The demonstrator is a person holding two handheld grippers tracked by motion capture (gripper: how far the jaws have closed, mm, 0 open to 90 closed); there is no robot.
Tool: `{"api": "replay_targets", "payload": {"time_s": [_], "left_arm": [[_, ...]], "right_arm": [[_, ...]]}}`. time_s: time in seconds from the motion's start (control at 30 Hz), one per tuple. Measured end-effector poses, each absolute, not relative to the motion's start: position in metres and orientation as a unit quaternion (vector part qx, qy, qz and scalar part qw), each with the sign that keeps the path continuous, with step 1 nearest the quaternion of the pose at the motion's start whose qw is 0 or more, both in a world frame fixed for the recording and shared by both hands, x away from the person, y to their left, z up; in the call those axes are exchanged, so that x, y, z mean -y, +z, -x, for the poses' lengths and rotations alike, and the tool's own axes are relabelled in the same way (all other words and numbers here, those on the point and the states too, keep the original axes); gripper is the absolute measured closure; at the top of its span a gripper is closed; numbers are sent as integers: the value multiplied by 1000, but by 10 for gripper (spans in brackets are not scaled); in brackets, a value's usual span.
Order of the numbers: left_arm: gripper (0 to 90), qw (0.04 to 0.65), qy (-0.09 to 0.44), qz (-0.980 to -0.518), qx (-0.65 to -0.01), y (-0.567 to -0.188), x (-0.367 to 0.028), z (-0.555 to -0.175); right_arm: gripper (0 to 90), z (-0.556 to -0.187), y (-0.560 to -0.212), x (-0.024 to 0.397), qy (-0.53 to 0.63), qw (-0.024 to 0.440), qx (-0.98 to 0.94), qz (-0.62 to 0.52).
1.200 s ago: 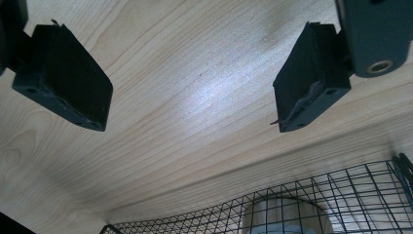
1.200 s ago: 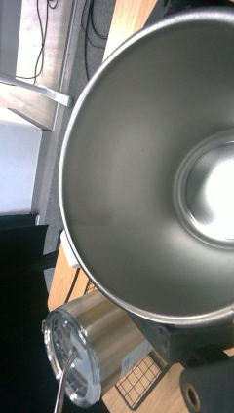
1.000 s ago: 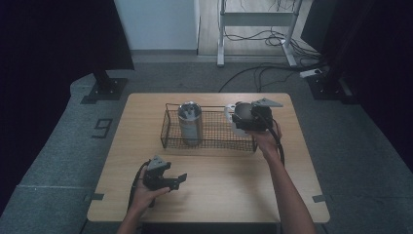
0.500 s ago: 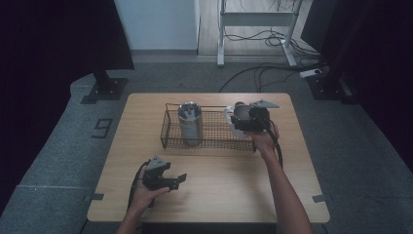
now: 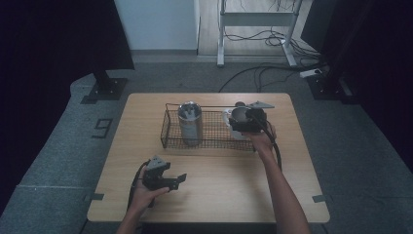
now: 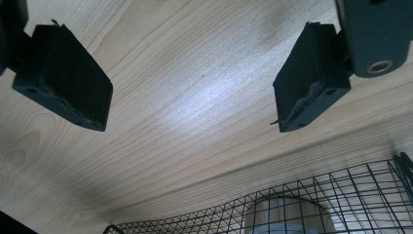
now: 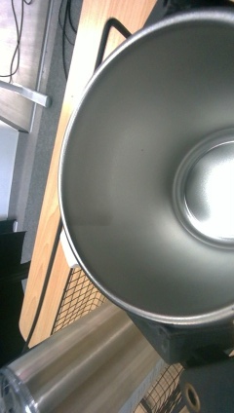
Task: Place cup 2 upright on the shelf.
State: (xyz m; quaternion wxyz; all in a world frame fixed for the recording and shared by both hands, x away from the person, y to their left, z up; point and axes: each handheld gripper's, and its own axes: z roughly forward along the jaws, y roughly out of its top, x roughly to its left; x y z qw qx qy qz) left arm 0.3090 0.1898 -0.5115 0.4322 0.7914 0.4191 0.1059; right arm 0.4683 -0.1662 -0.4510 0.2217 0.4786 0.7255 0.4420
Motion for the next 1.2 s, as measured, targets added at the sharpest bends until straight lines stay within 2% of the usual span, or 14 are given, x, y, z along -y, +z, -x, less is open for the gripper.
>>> {"api": "replay_targets", "payload": {"time_s": [1.2], "left_arm": [[144, 433, 106, -793, -415, -512, -191, -309]], "right_arm": [[62, -481, -483, 155, 380, 208, -755, -491]]}}
